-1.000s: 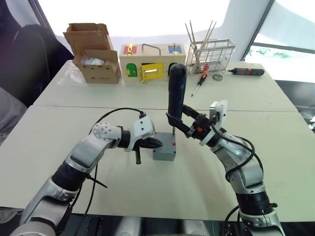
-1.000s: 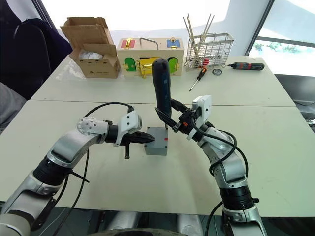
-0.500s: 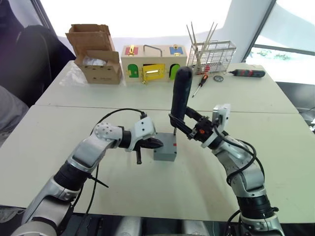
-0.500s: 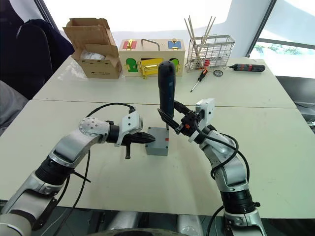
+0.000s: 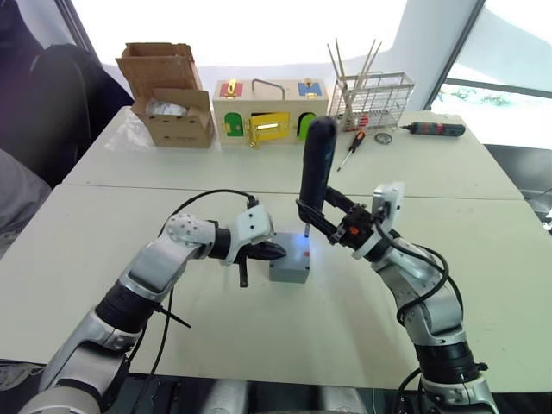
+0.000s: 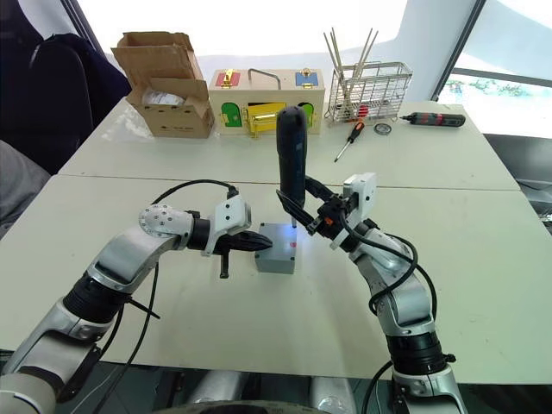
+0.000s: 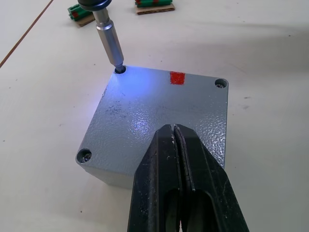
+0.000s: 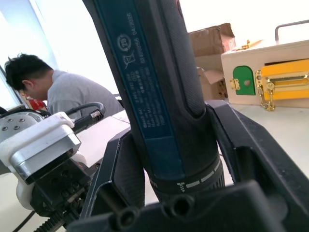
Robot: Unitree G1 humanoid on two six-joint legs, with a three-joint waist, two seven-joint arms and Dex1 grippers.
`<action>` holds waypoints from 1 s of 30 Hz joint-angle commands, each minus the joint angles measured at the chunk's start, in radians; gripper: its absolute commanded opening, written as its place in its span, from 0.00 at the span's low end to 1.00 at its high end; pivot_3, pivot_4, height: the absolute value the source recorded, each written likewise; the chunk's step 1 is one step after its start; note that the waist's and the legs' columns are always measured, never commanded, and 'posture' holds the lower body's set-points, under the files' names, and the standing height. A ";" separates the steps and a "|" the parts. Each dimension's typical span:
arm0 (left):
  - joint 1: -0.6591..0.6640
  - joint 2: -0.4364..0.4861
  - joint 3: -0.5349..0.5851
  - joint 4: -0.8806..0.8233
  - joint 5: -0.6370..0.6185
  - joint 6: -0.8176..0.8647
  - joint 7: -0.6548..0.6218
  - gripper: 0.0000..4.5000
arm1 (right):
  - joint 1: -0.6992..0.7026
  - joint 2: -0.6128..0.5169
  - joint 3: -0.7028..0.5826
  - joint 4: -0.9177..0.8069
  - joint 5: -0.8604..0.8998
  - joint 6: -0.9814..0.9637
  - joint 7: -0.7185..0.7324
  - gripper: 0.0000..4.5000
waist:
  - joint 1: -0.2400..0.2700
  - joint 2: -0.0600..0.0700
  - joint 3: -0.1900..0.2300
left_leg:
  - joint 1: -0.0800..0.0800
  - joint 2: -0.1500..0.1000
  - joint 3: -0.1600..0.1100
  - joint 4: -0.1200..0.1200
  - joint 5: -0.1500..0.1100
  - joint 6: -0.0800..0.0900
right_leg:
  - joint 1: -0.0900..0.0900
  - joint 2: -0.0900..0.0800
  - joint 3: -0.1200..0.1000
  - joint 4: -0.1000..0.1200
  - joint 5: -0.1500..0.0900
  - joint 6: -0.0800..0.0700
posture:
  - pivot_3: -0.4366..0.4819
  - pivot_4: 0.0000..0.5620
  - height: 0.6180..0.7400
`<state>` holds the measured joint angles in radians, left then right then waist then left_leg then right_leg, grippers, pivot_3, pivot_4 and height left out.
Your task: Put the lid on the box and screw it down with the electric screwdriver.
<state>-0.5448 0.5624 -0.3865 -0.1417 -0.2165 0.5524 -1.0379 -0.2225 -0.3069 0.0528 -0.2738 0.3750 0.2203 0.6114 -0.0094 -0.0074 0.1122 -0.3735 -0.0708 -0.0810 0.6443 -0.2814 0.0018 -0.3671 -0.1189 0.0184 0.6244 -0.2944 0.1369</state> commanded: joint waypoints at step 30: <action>-0.068 0.006 0.171 -0.298 -0.274 0.178 -0.016 0.00 | -0.686 -0.644 -0.327 0.353 0.474 1.107 -0.238 0.43 | 0.024 0.008 0.062 | -0.046 -0.003 -0.002 0.006 0.012 -0.016 | -0.043 -0.001 -0.003 0.015 0.003 0.002 | 0.48 0.27 0.96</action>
<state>-0.6036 0.5621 -0.1965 -0.3850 -0.4709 0.7377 -1.0356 -0.8922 -0.9004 -0.2756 0.0485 0.8638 1.2659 0.3258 0.0144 0.0004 0.1745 -0.4199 -0.0739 -0.0838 0.6492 -0.2695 -0.0135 -0.4100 -0.1196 0.0145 0.6368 -0.2919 0.1391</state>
